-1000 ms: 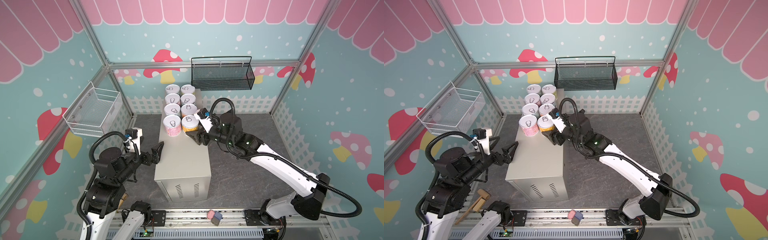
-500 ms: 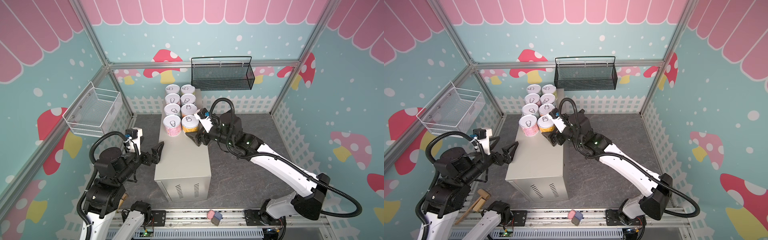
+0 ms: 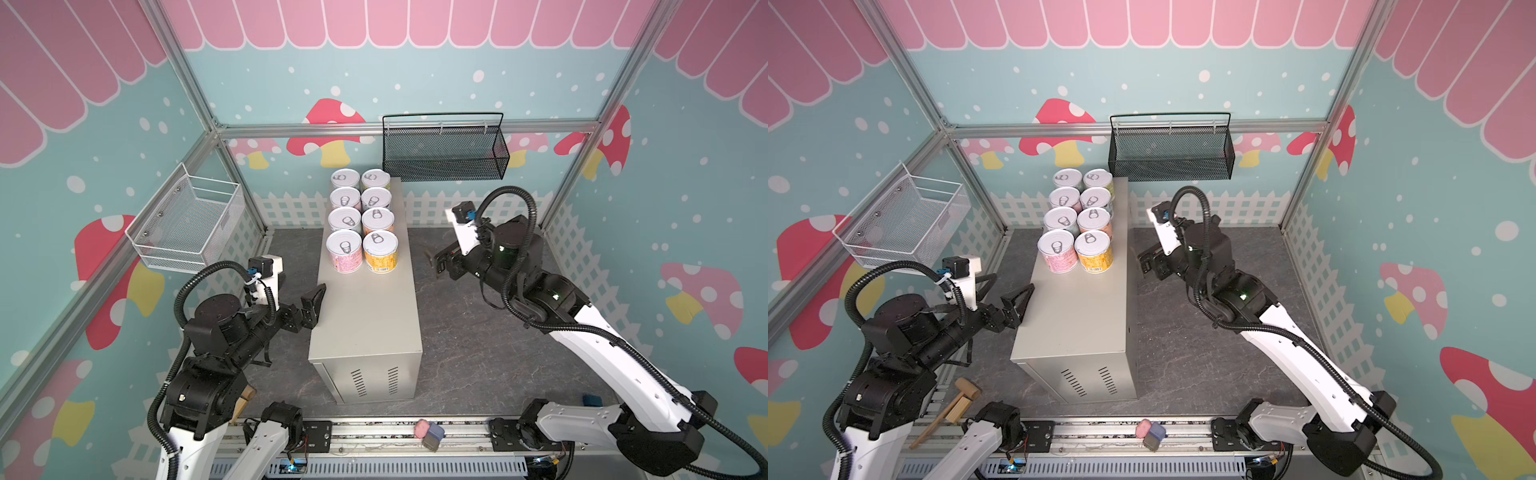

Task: Place and organize the canned foods onto the counter

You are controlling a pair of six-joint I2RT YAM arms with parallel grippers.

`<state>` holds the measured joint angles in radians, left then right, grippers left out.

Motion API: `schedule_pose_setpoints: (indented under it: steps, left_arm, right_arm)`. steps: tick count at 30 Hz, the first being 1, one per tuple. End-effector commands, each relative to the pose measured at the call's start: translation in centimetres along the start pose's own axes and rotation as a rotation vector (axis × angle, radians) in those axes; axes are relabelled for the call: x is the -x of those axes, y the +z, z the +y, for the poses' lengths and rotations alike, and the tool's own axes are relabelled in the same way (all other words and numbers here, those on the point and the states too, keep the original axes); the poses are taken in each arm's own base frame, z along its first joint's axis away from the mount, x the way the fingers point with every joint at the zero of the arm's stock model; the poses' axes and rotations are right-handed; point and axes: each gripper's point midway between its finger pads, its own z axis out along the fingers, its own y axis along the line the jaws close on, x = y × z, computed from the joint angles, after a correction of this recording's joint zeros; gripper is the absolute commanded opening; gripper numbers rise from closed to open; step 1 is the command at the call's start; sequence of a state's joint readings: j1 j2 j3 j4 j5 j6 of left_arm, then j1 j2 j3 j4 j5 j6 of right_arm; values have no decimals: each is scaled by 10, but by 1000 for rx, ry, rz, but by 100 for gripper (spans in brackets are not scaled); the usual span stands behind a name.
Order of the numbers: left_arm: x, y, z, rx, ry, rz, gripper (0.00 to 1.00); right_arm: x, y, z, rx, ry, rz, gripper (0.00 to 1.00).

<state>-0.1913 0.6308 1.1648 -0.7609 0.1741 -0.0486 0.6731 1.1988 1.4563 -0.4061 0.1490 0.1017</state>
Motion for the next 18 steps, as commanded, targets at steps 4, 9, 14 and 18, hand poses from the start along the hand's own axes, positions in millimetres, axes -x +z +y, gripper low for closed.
schedule_pose_setpoints:
  steps: [4,9,14,18]
  left_arm:
    - [-4,-10,31,195,-48,80,99]
    - [-23,1,74,438,-85,200,99]
    - [-33,12,91,511,-132,244,99]
    - [-53,28,103,524,-177,305,99]
  right_arm:
    - [-70,0,-66,-232,38,212,99]
    - [-112,7,-89,-288,64,266,99]
    - [-160,12,-109,-333,95,315,99]
    - [-198,13,-121,-368,108,326,99]
